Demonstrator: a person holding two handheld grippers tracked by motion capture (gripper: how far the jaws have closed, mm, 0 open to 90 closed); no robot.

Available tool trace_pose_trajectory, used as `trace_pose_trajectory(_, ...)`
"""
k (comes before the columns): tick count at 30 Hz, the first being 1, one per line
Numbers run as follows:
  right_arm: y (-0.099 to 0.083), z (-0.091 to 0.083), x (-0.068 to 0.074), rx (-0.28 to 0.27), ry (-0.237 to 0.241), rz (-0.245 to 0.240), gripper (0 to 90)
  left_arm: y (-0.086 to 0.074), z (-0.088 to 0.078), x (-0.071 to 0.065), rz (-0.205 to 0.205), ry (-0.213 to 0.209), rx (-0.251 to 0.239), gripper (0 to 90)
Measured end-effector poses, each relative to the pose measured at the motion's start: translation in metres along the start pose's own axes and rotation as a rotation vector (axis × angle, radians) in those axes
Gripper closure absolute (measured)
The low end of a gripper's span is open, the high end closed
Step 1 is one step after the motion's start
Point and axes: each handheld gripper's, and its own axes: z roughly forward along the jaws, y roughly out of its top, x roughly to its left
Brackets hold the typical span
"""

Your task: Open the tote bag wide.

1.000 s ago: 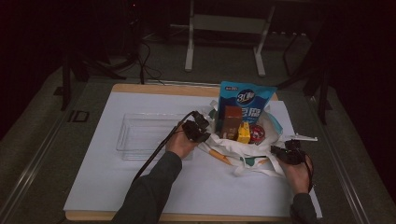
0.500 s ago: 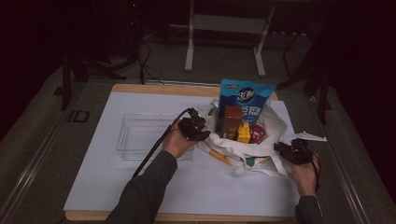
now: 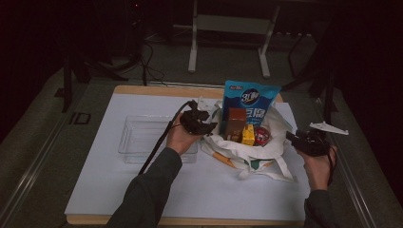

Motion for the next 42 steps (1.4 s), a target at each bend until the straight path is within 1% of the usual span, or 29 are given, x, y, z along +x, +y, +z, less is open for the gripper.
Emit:
trace_pose_trajectory(2, 0.006, -0.001, 0.002, -0.009, -0.008, -0.011, 53.0, 0.003, 0.001, 0.002, -0.015, -0.005, -0.012, 58.2)
trace_pose_trajectory(3, 0.010, 0.000, 0.003, -0.015, -0.013, -0.019, 52.6, 0.004, 0.002, 0.002, -0.015, -0.006, -0.011, 58.6)
trace_pose_trajectory(5, 0.017, 0.000, 0.007, -0.037, -0.022, -0.051, 52.9, 0.006, 0.004, 0.001, -0.012, 0.016, -0.014, 59.9)
trace_pose_trajectory(7, 0.023, 0.002, 0.013, -0.052, -0.031, -0.082, 53.4, 0.007, 0.007, 0.000, -0.023, 0.017, -0.021, 61.8)
trace_pose_trajectory(8, 0.026, 0.004, 0.015, -0.051, -0.036, -0.094, 54.0, 0.007, 0.009, -0.001, -0.023, 0.022, -0.018, 62.6)
trace_pose_trajectory(9, 0.026, 0.004, 0.015, -0.051, -0.036, -0.094, 54.0, 0.007, 0.009, -0.001, -0.023, 0.022, -0.018, 63.6)
trace_pose_trajectory(10, 0.029, 0.007, 0.017, -0.048, -0.039, -0.101, 55.3, 0.007, 0.013, -0.002, -0.015, 0.034, -0.007, 63.6)
trace_pose_trajectory(11, 0.033, 0.011, 0.020, -0.040, -0.044, -0.121, 60.4, 0.007, 0.015, -0.001, -0.022, 0.032, -0.009, 66.5)
trace_pose_trajectory(12, 0.035, 0.013, 0.022, -0.036, -0.038, -0.129, 63.8, 0.007, 0.017, -0.001, -0.036, 0.023, -0.017, 69.0)
trace_pose_trajectory(13, 0.037, 0.015, 0.024, -0.033, -0.027, -0.132, 68.7, 0.008, 0.019, -0.001, -0.035, 0.028, -0.017, 72.7)
trace_pose_trajectory(15, 0.040, 0.020, 0.026, -0.018, -0.024, -0.139, 81.5, 0.009, 0.024, -0.001, -0.031, 0.048, 0.000, 81.1)
trace_pose_trajectory(16, 0.040, 0.023, 0.027, -0.010, -0.023, -0.143, 84.6, 0.009, 0.027, 0.000, -0.027, 0.050, 0.011, 84.3)
trace_pose_trajectory(18, 0.041, 0.029, 0.029, 0.020, -0.049, -0.151, 88.0, 0.009, 0.033, 0.001, -0.017, 0.059, 0.027, 87.6)
trace_pose_trajectory(20, 0.040, 0.036, 0.028, 0.038, -0.047, -0.134, 88.3, 0.009, 0.037, 0.002, -0.015, 0.063, 0.047, 88.1)
trace_pose_trajectory(23, 0.035, 0.045, 0.027, 0.066, -0.044, -0.122, 88.4, 0.008, 0.045, 0.004, -0.008, 0.080, 0.080, 88.3)
trace_pose_trajectory(26, 0.026, 0.057, 0.022, 0.098, -0.044, -0.094, 88.5, 0.006, 0.054, 0.006, -0.009, 0.088, 0.107, 88.6)
trace_pose_trajectory(28, 0.020, 0.063, 0.020, 0.118, -0.044, -0.083, 88.4, 0.005, 0.059, 0.006, -0.005, 0.096, 0.122, 88.7)
trace_pose_trajectory(31, 0.016, 0.069, 0.019, 0.144, -0.053, -0.074, 88.7, 0.002, 0.067, 0.006, 0.009, 0.100, 0.152, 89.0)
trace_pose_trajectory(33, 0.014, 0.073, 0.018, 0.158, -0.054, -0.066, 88.8, 0.000, 0.071, 0.007, -0.001, 0.096, 0.166, 89.1)
trace_pose_trajectory(35, 0.012, 0.077, 0.017, 0.173, -0.055, -0.056, 88.9, -0.002, 0.075, 0.009, 0.001, 0.102, 0.188, 89.2)
trace_pose_trajectory(36, 0.010, 0.078, 0.017, 0.180, -0.054, -0.049, 88.9, -0.003, 0.076, 0.010, -0.010, 0.098, 0.195, 89.2)
trace_pose_trajectory(39, 0.006, 0.082, 0.016, 0.188, -0.049, -0.037, 89.0, -0.006, 0.080, 0.014, -0.036, 0.102, 0.213, 89.3)
trace_pose_trajectory(42, 0.003, 0.085, 0.017, 0.197, -0.049, -0.029, 89.0, -0.006, 0.083, 0.013, -0.027, 0.110, 0.226, 89.3)
